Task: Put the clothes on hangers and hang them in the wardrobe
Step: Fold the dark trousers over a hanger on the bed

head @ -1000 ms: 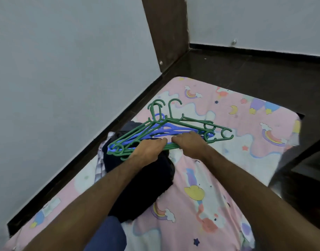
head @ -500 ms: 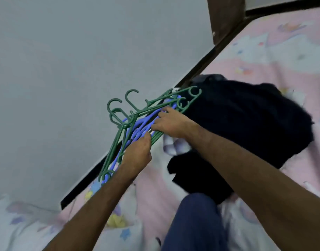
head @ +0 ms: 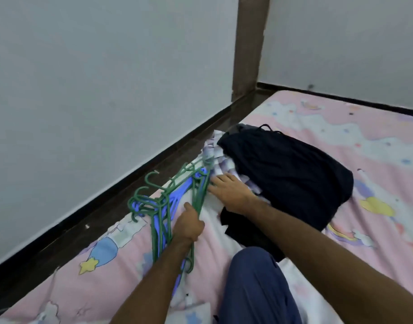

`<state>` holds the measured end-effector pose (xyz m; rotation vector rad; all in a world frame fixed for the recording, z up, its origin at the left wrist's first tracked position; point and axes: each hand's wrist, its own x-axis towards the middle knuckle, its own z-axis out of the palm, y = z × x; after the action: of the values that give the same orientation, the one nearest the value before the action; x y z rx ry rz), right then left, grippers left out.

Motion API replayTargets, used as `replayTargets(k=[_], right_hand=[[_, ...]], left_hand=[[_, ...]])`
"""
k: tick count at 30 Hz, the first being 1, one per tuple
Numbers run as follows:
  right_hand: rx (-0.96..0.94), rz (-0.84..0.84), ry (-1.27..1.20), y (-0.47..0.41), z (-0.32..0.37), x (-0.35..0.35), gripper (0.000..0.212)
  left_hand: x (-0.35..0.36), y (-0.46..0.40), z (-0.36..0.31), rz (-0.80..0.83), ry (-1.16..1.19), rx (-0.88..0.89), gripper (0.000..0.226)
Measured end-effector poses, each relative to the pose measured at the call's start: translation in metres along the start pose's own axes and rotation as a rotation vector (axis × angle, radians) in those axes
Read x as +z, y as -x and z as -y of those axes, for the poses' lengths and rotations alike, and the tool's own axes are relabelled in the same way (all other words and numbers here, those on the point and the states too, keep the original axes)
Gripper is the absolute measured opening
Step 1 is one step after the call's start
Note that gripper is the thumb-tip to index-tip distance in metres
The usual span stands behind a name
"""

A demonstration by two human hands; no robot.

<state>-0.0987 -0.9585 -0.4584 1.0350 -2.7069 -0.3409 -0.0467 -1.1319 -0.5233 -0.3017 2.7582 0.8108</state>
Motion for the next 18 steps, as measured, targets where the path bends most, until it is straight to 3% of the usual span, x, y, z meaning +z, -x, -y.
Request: replayTargets(k=[2, 7, 18], right_hand=[[0.117, 0.103, -0.080, 0.036, -0.016, 0.005, 0.044], [0.430, 0.229, -0.183, 0.114, -0.055, -0.005, 0.046], [0.526, 0.271, -0.130, 0.201, -0.099, -0.033, 0.045]], left_hand=[[0.001, -0.005, 0.003, -0.017, 0.015, 0.012, 0.060], [0.012, -0.008, 0.008, -0.050, 0.007, 0.083, 0.056], [0.007, -0.009, -0.006, 0.043, -0.124, 0.090, 0.085]])
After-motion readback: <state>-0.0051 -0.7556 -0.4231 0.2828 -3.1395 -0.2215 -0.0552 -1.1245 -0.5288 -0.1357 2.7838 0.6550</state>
